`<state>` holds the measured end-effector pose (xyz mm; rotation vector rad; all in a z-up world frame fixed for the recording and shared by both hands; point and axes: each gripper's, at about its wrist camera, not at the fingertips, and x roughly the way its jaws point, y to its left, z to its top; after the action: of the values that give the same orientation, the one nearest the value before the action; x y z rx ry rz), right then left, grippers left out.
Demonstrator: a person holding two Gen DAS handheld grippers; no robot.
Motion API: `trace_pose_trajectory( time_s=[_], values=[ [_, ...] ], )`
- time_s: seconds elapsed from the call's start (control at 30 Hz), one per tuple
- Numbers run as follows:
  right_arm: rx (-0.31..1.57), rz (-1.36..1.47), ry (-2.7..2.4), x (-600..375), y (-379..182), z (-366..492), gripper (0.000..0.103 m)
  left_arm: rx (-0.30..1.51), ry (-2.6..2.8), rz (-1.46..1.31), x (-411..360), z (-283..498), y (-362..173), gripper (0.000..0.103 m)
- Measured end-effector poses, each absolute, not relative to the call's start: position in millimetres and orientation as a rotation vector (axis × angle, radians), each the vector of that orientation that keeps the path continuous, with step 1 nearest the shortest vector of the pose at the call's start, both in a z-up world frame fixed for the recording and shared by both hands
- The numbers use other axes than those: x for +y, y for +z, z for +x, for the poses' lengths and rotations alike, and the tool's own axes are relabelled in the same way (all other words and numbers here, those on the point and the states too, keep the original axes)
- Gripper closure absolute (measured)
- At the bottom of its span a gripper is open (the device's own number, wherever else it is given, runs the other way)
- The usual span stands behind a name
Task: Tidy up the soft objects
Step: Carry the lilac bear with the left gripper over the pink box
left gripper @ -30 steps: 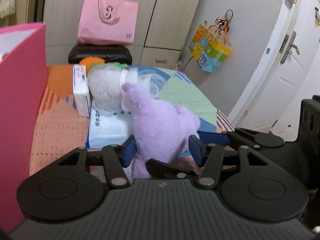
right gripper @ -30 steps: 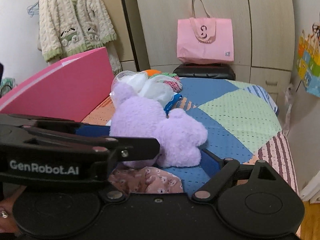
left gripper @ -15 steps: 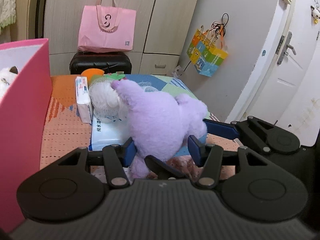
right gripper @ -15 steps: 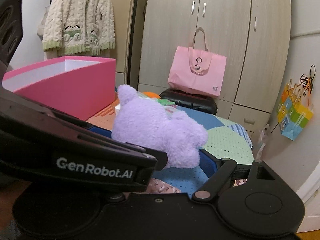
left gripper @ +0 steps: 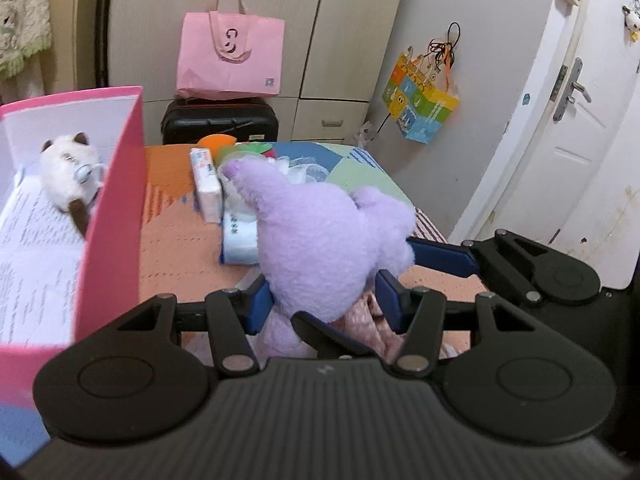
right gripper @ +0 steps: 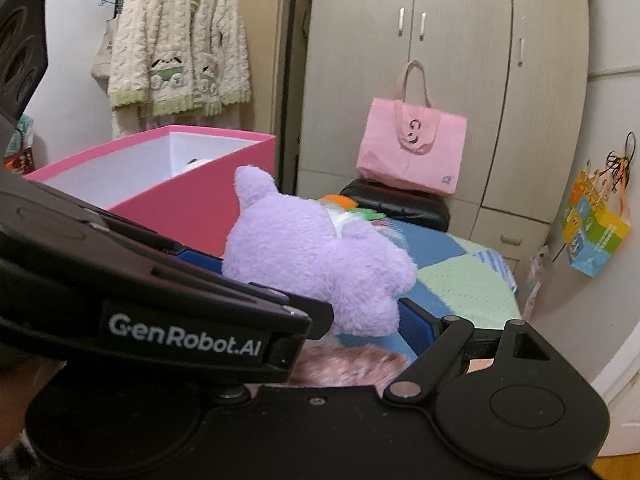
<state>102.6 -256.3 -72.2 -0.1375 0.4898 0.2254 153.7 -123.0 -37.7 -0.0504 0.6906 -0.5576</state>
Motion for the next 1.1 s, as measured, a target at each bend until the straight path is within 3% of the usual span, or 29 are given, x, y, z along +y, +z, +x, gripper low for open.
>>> trace_pose_trajectory(
  time_s=[0.27, 0.93, 1.1],
  values=[
    [0.504, -0.096, 0.248, -236, -62, 66, 0.016, 0.667, -0.571, -0.036, -96, 112, -23, 0.05],
    [0.64, -0.068, 0.433, -142, -60, -4, 0.015, 0.829, -0.512, -0.013, 10, 39, -15, 0.049],
    [0.611, -0.064, 0.488, -124, -44, -8, 0.015, 0.783, -0.498, 0.003, 33, 28, 4, 0.049]
  ],
)
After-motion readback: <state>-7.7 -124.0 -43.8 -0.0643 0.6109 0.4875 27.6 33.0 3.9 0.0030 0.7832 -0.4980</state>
